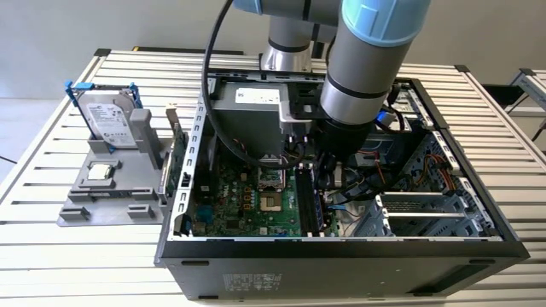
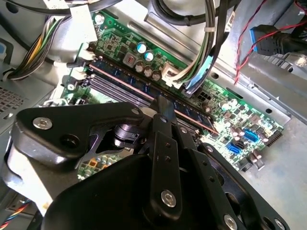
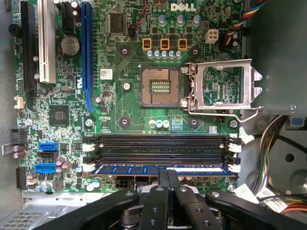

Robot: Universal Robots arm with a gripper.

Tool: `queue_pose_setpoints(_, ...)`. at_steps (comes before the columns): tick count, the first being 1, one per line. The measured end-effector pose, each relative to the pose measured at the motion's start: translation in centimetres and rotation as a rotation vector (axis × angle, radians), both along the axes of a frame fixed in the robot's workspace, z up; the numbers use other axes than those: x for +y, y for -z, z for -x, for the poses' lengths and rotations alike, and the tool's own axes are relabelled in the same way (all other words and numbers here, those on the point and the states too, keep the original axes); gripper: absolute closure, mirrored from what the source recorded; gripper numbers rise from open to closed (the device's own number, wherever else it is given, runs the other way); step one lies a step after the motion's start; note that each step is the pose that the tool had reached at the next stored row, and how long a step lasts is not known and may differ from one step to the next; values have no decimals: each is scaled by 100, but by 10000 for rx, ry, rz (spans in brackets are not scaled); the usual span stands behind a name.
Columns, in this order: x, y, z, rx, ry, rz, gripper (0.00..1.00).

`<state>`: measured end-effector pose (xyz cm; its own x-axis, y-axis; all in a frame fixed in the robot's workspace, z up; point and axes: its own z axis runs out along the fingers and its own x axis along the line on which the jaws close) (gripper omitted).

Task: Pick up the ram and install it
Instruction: 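Press down the ram until it locks into place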

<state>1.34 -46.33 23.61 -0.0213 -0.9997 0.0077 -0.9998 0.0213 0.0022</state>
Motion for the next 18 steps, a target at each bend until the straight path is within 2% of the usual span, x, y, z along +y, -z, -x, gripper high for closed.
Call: queue_pose_setpoints(18,7,76,-5,0,9,0,100)
